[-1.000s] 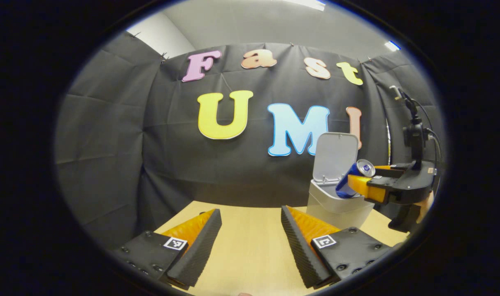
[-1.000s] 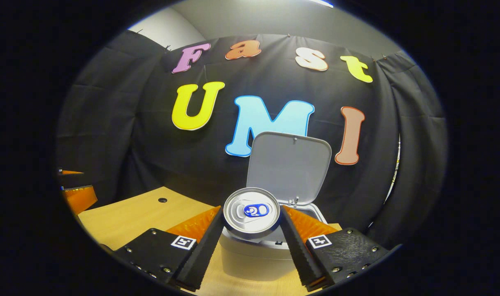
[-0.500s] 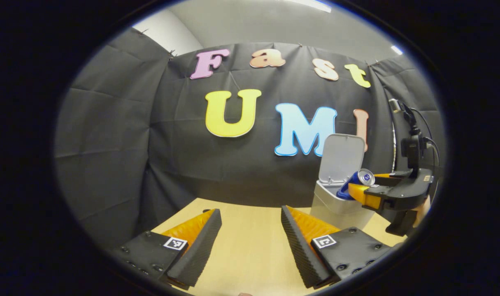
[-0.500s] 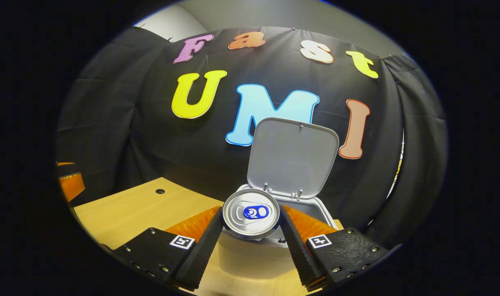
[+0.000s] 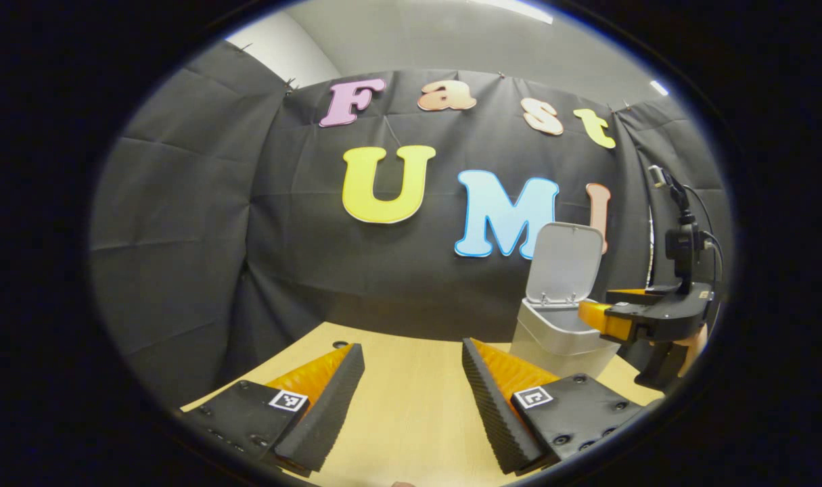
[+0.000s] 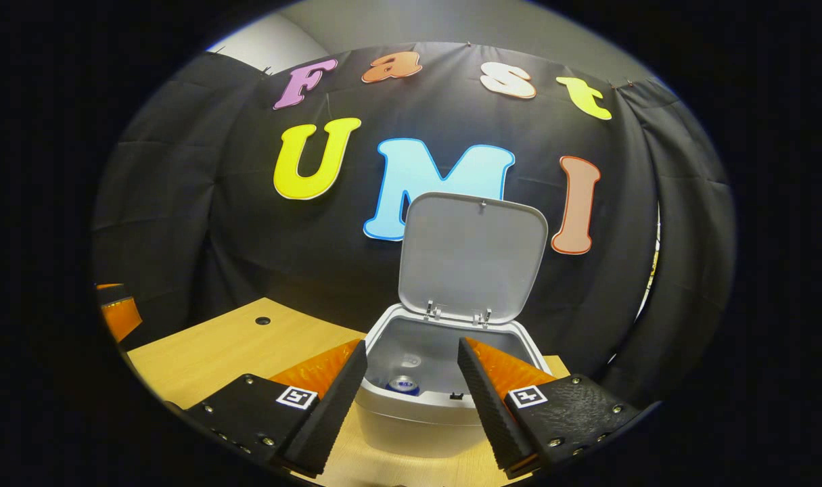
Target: Press the lid of the desktop garbage bin to open it, pick up the crumpled paper on the desktop and throw it into the bin, then pick up the pop can on the desktop and drop it into the bin, and finally close the garbage bin lid.
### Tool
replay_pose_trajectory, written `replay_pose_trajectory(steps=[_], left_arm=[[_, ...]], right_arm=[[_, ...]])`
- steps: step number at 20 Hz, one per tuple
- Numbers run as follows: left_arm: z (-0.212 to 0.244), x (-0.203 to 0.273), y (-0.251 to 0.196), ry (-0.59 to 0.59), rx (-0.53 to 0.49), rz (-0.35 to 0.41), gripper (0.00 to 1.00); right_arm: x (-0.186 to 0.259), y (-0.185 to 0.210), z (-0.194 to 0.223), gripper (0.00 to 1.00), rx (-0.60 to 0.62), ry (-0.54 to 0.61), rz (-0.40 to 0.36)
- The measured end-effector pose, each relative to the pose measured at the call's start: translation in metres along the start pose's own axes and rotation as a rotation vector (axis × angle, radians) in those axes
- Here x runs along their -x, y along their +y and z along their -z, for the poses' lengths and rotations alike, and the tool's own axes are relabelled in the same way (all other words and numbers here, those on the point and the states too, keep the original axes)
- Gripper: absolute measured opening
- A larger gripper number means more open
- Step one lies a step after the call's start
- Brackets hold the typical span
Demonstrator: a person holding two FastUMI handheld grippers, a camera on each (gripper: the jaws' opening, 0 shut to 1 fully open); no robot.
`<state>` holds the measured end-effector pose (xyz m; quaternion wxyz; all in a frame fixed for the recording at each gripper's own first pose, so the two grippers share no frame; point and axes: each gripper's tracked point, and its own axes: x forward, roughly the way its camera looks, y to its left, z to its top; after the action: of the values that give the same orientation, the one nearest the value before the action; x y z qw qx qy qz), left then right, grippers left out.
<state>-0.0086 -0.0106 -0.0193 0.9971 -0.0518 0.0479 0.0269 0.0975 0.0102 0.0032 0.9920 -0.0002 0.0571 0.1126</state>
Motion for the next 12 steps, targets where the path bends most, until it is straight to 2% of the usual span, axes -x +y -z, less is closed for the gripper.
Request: replay_pose_trajectory(steps=[10,11,12], left_arm=[[-0.001,-0.001,0.005,0.001,0.010,-0.007,0.95],[-0.002,-0.003,0.004,0.001,0.011,-0.008,0.95],[-0.002,-0.004,0.005,0.001,0.010,-0.010,0.95]], right_arm=[[-0.011,-0.024,-0.046,0.89,0.024,-0.059,0.055],[-0.013,-0.027,-0.051,0.87,0.025,-0.064,0.062],[-0.015,-0.030,-0.057,0.89,0.026,-0.072,0.069]])
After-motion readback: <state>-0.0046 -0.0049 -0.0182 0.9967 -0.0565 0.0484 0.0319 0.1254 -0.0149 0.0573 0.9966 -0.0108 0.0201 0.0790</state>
